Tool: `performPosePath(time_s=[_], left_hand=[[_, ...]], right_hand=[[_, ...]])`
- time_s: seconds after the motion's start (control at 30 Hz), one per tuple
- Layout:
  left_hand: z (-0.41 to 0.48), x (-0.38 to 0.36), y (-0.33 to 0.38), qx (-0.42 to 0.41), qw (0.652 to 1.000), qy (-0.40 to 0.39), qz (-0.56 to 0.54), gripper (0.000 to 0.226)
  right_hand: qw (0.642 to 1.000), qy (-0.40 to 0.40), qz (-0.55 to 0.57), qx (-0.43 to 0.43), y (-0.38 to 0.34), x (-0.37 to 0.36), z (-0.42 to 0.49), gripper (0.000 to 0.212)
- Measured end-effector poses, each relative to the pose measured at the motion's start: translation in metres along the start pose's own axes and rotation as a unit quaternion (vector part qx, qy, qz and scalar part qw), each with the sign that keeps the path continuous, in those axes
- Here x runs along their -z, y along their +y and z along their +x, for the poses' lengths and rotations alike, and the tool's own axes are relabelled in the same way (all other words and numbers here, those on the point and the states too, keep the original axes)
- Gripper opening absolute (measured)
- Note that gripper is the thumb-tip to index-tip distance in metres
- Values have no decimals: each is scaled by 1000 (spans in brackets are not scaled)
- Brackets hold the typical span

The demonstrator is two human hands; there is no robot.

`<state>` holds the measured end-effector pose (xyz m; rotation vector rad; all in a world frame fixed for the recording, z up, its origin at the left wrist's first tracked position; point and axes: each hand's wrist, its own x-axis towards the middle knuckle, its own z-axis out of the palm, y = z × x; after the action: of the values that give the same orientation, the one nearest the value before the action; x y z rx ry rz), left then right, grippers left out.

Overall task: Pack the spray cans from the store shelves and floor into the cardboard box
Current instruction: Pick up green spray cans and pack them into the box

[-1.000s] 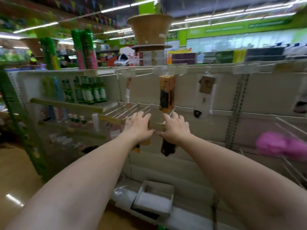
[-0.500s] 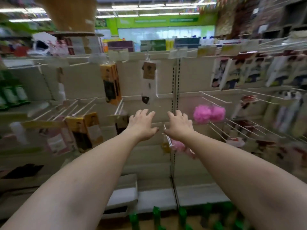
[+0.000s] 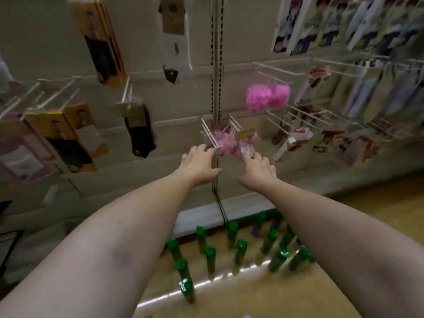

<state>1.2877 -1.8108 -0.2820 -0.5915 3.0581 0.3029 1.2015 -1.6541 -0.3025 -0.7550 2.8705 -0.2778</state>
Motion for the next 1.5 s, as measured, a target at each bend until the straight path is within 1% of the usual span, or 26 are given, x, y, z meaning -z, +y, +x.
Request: performPosePath(time_s=[0.13, 0.27, 0.4, 0.53, 0.67, 0.77, 0.87, 0.97, 1.07, 1.23, 1.4, 1.5], left_hand=[[10, -55, -6, 7, 998, -64, -12, 73], [21, -121, -27, 42, 990, -132, -13, 77], [44, -182, -52, 79, 983, -162, -22, 75], [63, -253, -58, 116, 970, -204, -57, 70], [71, -328, -61, 153, 953, -248, -90, 72], [75, -377, -66, 177, 939, -277, -101, 68], [74, -417, -69, 196, 929, -291, -114, 71], [71, -453, -74, 205, 926, -295, -114, 72], [69, -486, -80, 210, 928, -279, -132, 71], [57, -548, -82, 242, 916, -286, -142, 81], [62, -603, -91, 243, 925, -259, -137, 81], [65, -633, -96, 253, 924, -245, -148, 87]], right_hand=[[997, -65, -17, -22, 18, -50, 17, 62], [993, -112, -14, -24, 31, -110, 44, 60], [985, -175, -9, -6, 50, -174, 78, 62], [970, -240, -21, -14, 77, -242, 106, 58], [953, -302, -31, -11, 103, -307, 124, 63], [943, -330, -51, -7, 120, -348, 132, 68], [932, -356, -63, -5, 136, -382, 138, 72], [929, -363, -75, 6, 150, -415, 147, 71], [933, -355, -56, 5, 158, -447, 159, 69], [929, -367, -52, 19, 173, -511, 164, 67], [940, -329, -87, 39, 185, -566, 166, 67], [947, -307, -84, 33, 194, -592, 166, 71]])
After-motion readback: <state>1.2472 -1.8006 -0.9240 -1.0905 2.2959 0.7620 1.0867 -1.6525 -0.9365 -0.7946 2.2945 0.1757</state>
